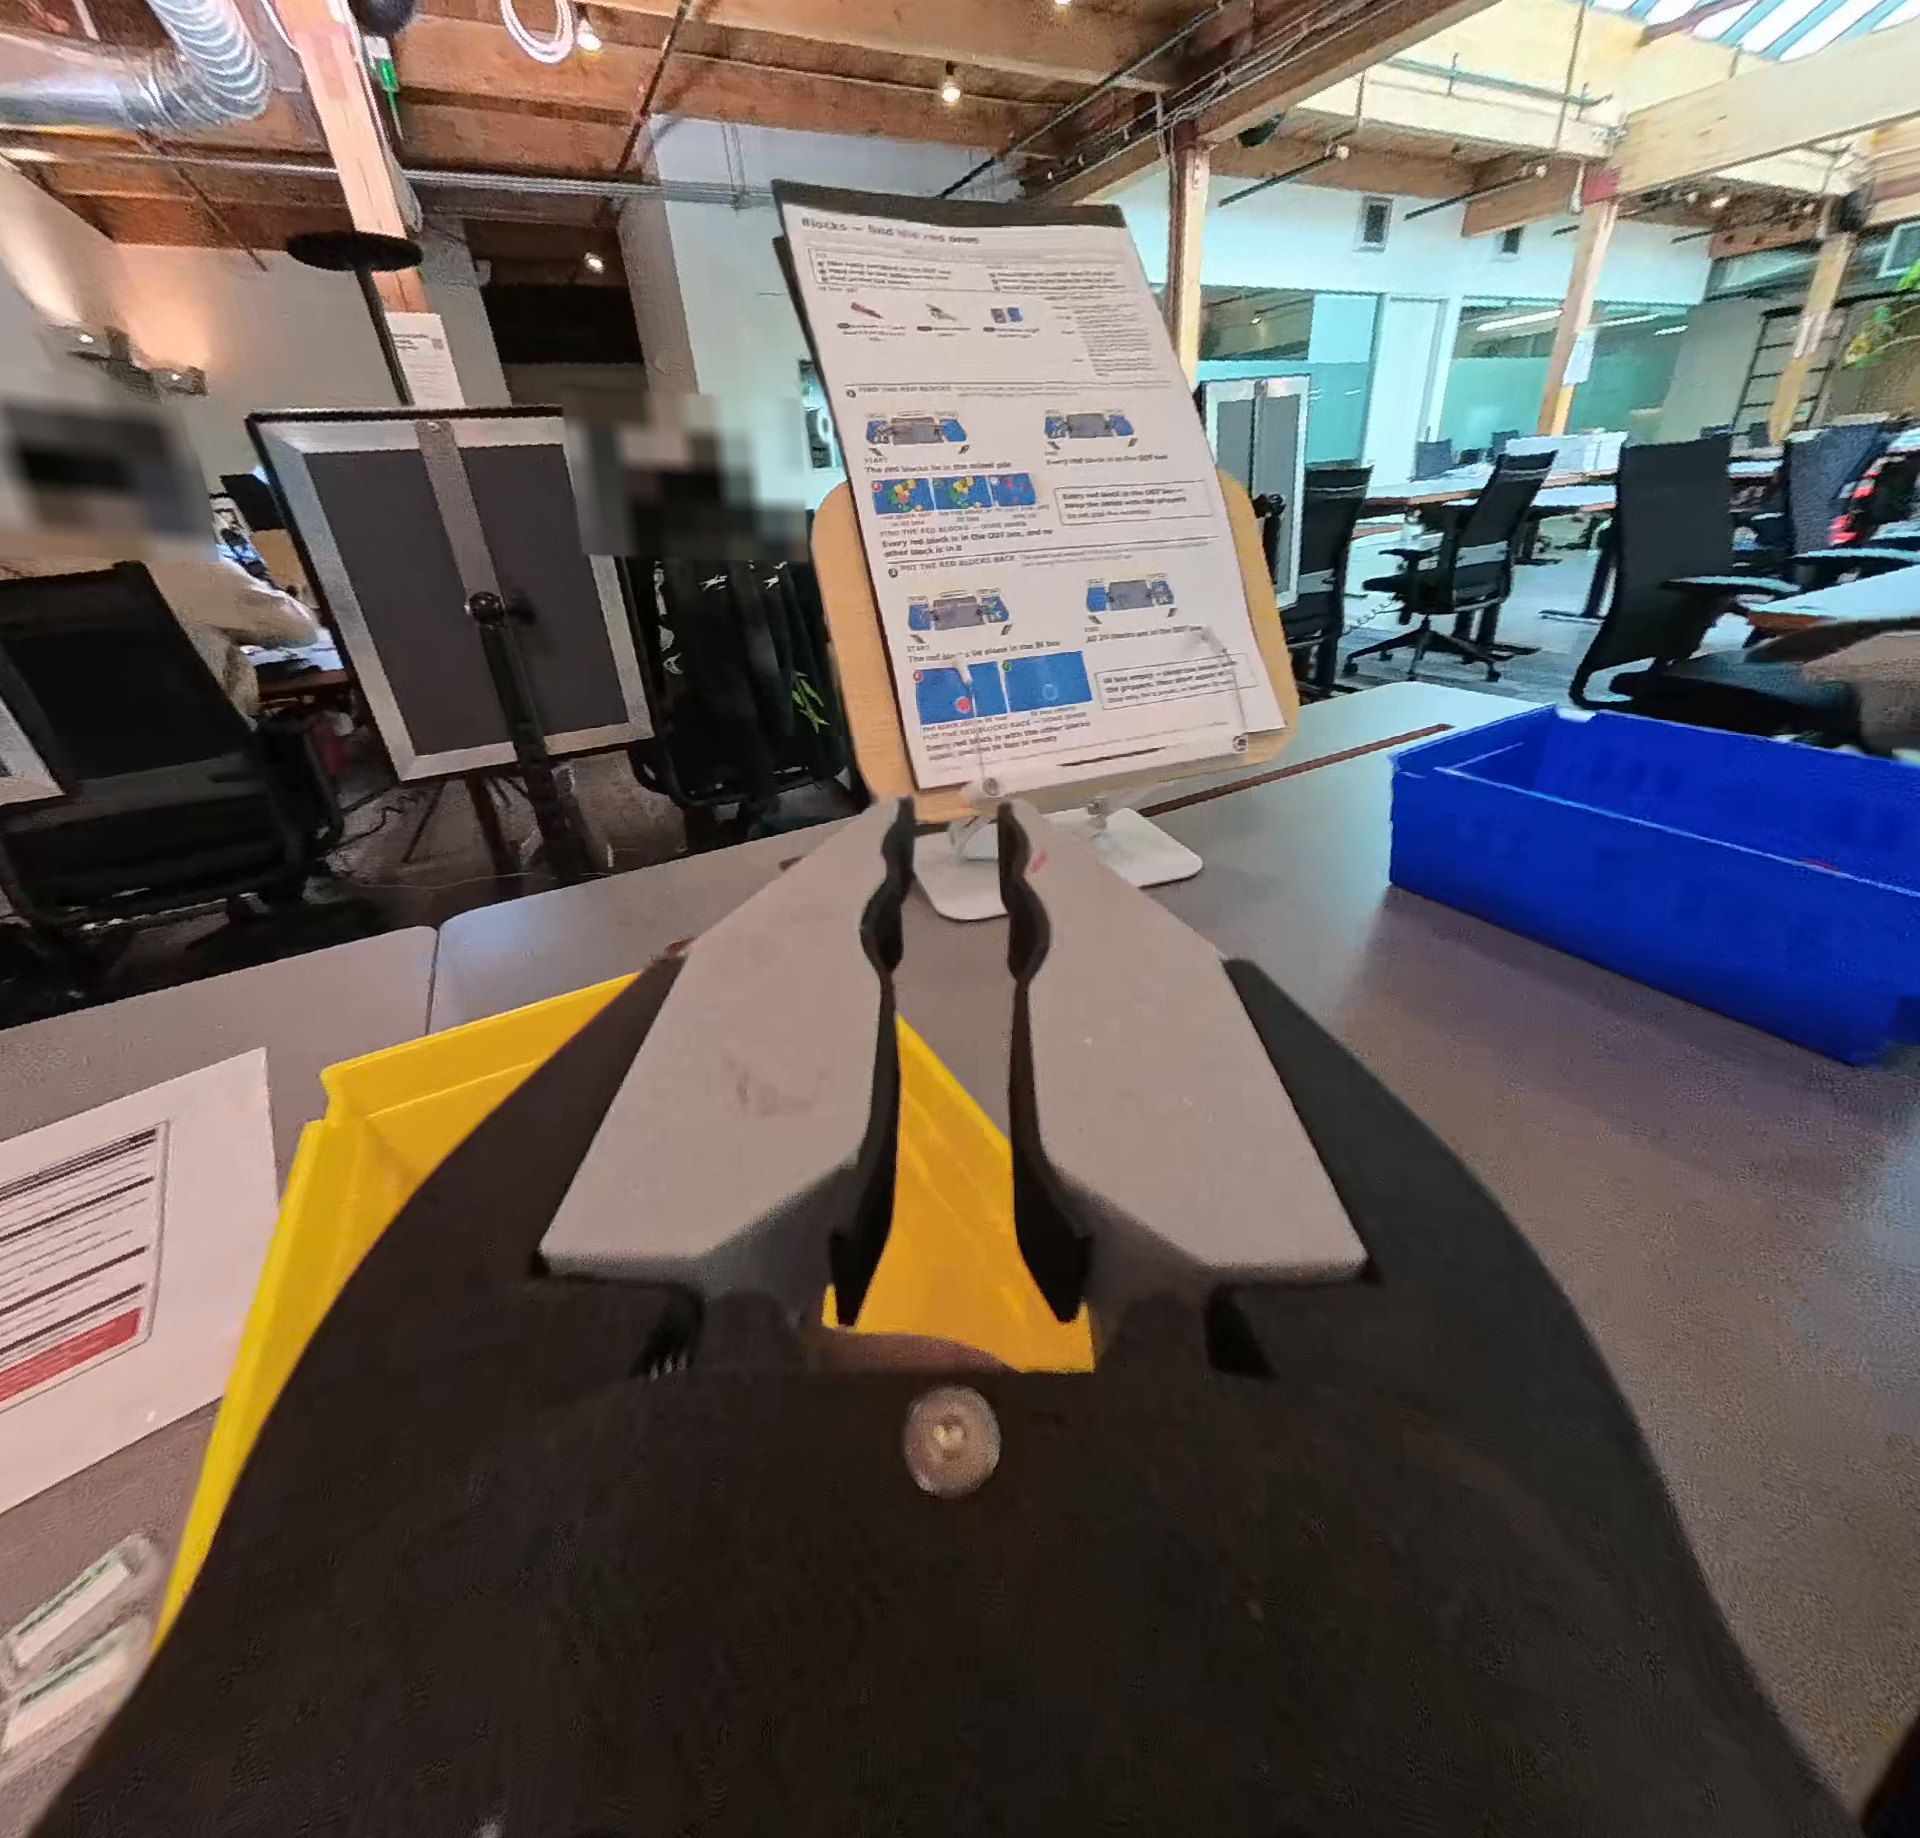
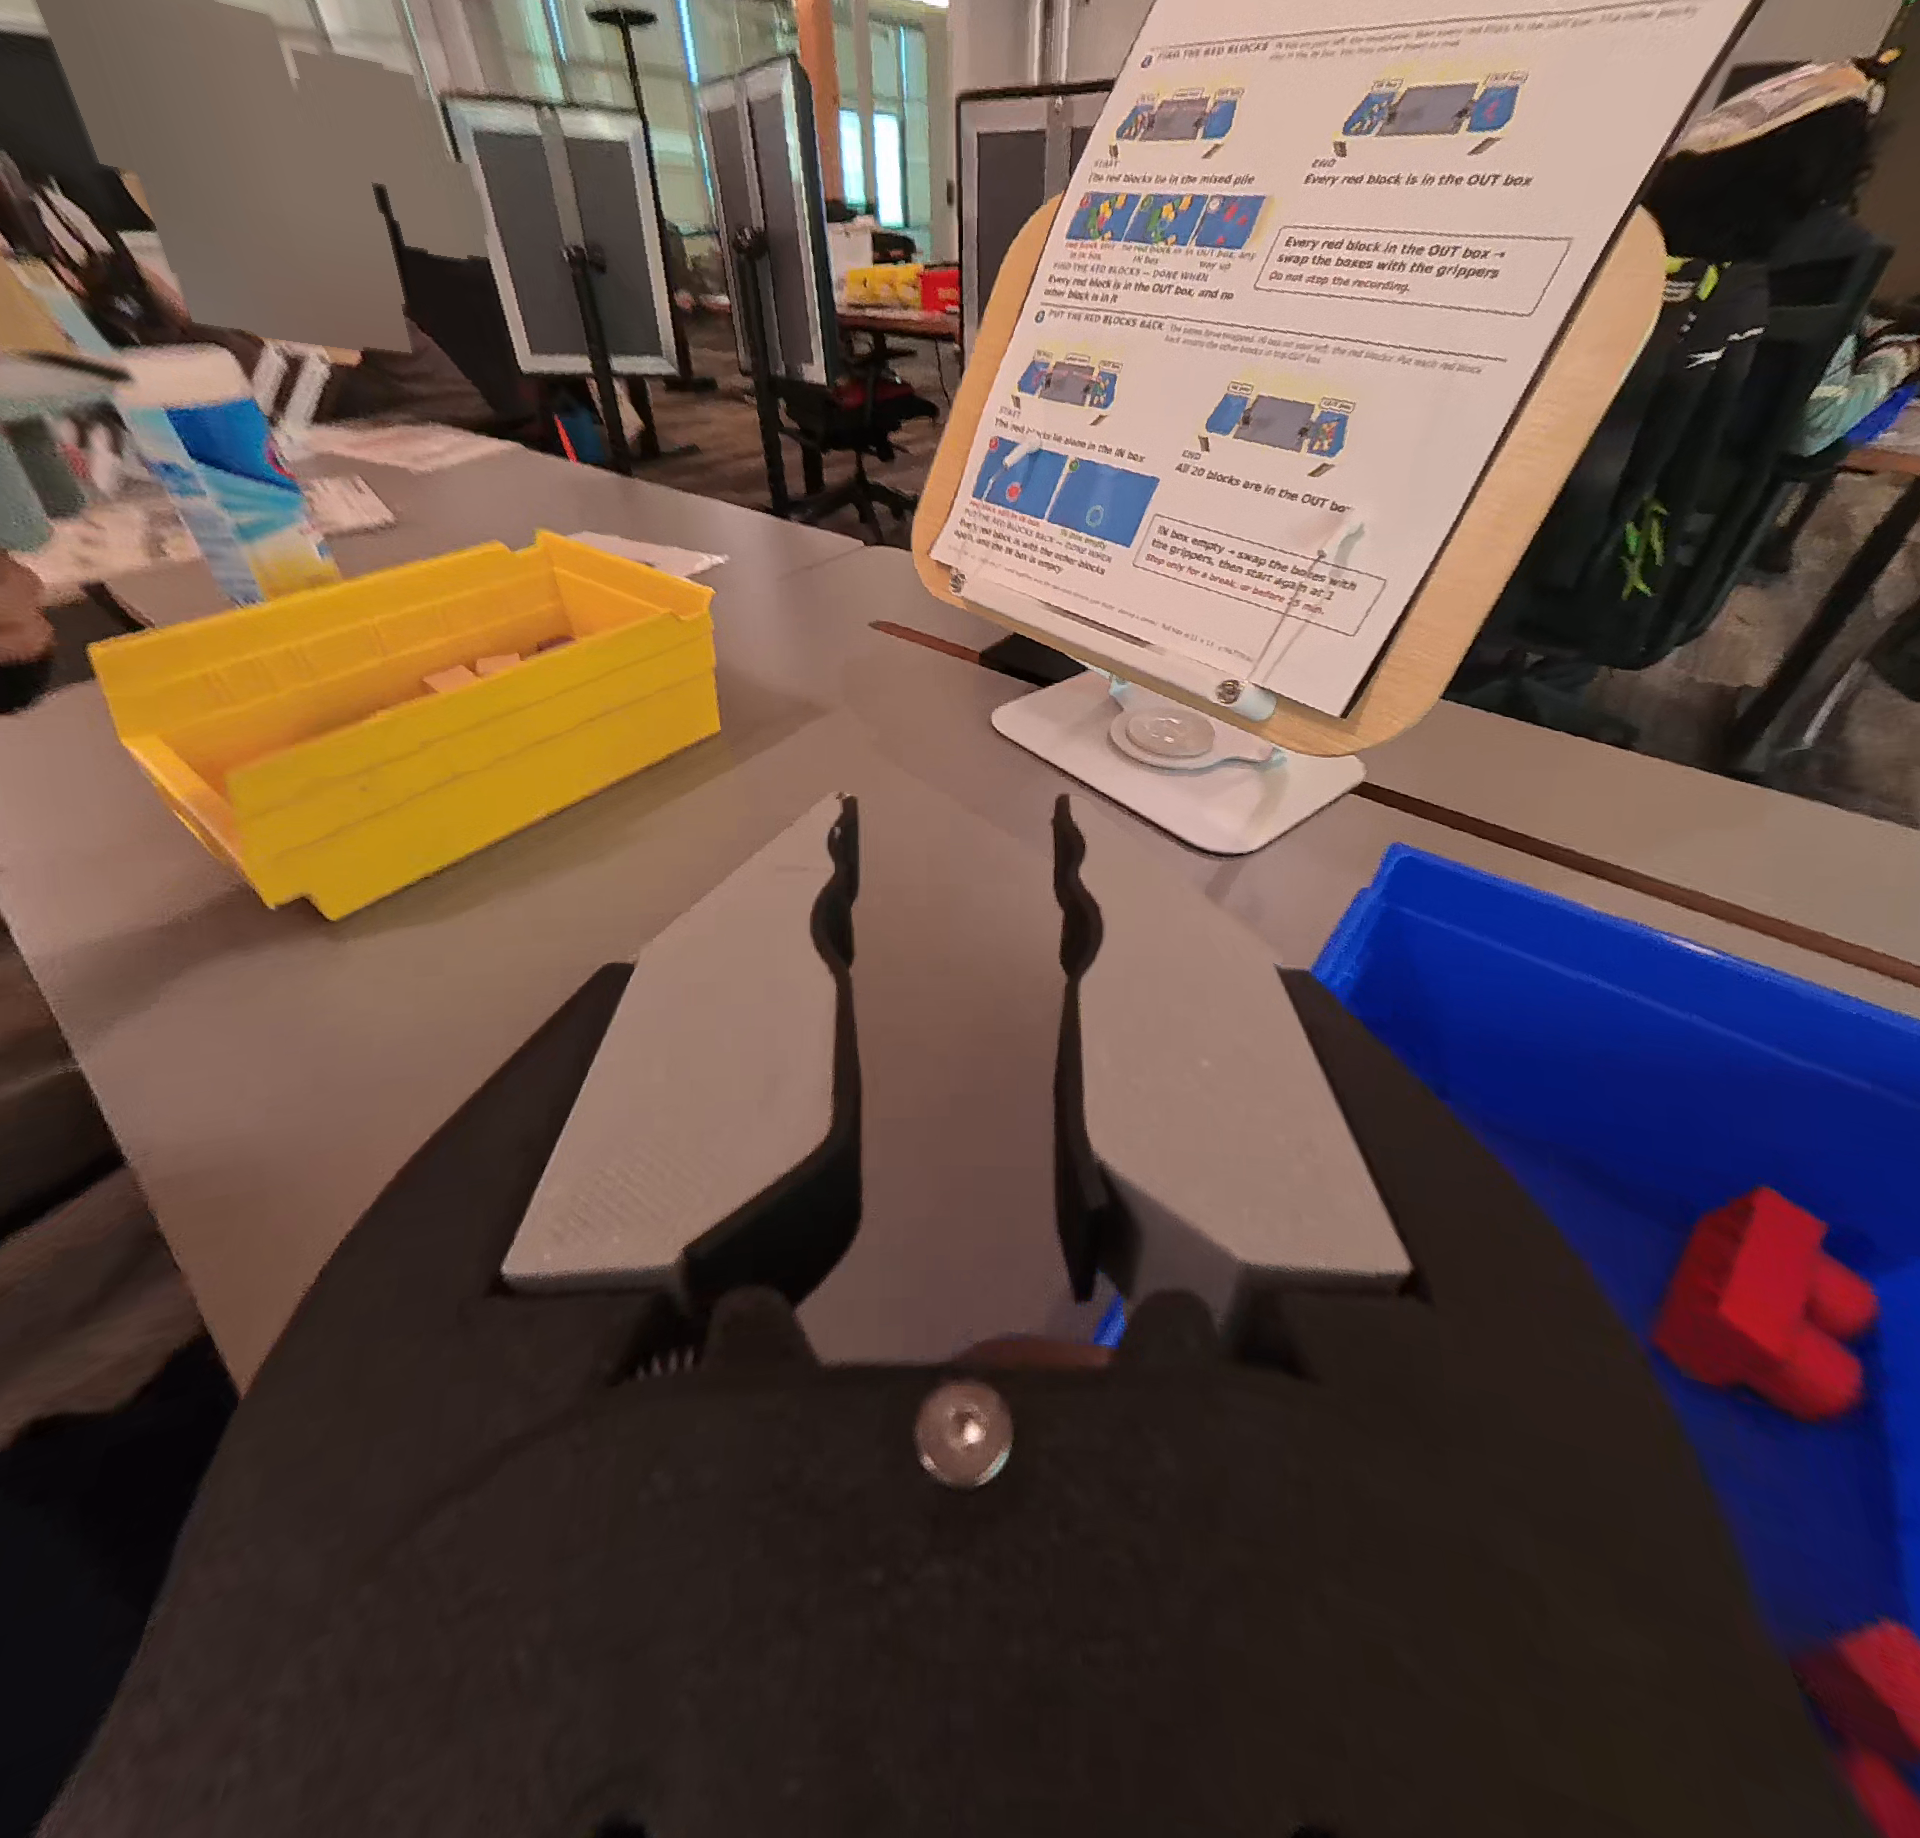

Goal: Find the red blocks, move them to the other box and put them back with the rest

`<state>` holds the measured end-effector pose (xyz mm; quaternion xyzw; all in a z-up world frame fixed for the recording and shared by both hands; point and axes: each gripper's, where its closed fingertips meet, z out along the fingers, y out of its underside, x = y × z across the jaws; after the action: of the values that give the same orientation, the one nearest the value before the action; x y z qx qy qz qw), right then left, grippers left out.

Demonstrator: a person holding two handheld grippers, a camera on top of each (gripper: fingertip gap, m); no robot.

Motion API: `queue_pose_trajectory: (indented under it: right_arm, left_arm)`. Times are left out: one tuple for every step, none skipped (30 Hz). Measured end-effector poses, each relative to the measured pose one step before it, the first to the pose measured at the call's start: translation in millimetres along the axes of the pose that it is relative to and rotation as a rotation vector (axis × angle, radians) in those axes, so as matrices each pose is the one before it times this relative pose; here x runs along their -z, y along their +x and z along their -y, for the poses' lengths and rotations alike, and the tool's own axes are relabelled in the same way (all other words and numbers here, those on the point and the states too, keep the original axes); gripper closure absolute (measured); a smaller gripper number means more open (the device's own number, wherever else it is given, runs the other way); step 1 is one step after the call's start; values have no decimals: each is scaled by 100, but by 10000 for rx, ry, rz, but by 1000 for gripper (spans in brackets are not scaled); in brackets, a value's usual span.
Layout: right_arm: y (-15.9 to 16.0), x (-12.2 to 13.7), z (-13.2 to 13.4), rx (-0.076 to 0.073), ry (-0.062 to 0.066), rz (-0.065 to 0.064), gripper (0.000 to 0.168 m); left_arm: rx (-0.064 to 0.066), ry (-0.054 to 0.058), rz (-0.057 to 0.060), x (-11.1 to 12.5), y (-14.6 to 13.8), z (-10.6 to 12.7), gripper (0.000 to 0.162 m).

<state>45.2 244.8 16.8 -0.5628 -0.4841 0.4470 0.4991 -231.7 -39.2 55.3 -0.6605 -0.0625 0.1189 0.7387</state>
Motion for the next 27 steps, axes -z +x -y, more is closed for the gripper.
queue_pose_trajectory:
  right_arm:
    - [-192,-432,-198,-347,168,198,128]
    - [-171,-491,-355,-308,62,170,122]
    - [-126,-553,-409,-248,-61,113,116]
    - [-183,-551,-301,-155,-124,105,110]
    - [-316,-465,-69,-48,-90,126,107]
    - [-396,-372,163,33,-7,107,106]
    - [-377,-290,304,103,47,50,105]
    - [-323,-224,329,160,43,-2,104]
    - [-244,-163,295,170,24,-47,104]
    - [-208,-99,243,166,13,-52,103]
    - [-177,-13,163,166,-4,-37,103]
    - [-116,65,35,163,-41,-46,103]
    - [-4,152,-60,166,-75,-75,103]
    - [96,239,-145,174,-106,-102,104]
    - [219,308,-193,173,-138,-129,103]
    - [330,368,-237,155,-172,-157,103]
    - [392,415,-261,124,-203,-154,103]
    - [388,476,-222,81,-172,-126,101]
    - [354,508,-134,34,-89,-92,100]
    - [327,505,-61,0,-26,-61,98]
    - [344,481,-53,-35,-20,-54,97]
    - [358,432,-67,-60,-61,-61,95]
    - [377,432,-77,-49,-93,-77,92]
    - [373,473,-11,-15,-59,-97,91]
    - [372,497,78,-2,-7,-115,91]
    - [381,519,37,-18,-20,-124,91]
    - [379,493,-65,-28,-80,-126,90]
  left_arm:
    - [-295,-141,216,14,-245,-223,149]
    - [-288,-167,180,-6,-276,-294,147]
    - [-171,-132,7,-5,-91,-248,143]
    - [32,-3,-261,79,249,-7,139]
    - [150,149,-366,196,396,297,138]
    - [109,248,-284,259,334,483,138]
    - [18,221,-189,277,270,477,139]
    - [-63,91,-68,254,100,317,138]
    - [-132,-12,65,227,-107,177,138]
    - [-186,-31,183,225,-281,104,138]
    - [-186,-17,237,191,-379,69,138]
    - [-137,-28,208,141,-365,-16,139]
    - [-47,-23,136,69,-300,-28,139]
    - [43,6,56,12,-183,-24,139]
    - [83,35,44,-66,-155,17,139]
    - [60,40,105,-141,-228,-13,140]
    - [31,-3,148,-233,-228,-88,141]
    - [45,-59,129,-280,-128,-171,141]
    - [30,-107,15,-308,159,-225,141]
    - [-37,-175,-94,-301,418,-329,141]
    - [-96,-214,-96,-314,486,-393,141]
    - [-148,-228,-71,-316,481,-428,140]
    - [-137,-252,-58,-317,428,-491,138]
    - [-36,-276,-85,-333,445,-534,135]
    - [54,-302,-183,-366,591,-596,133]
    - [108,-353,-288,-408,778,-725,131]
    - [131,-419,-280,-449,780,-857,123]
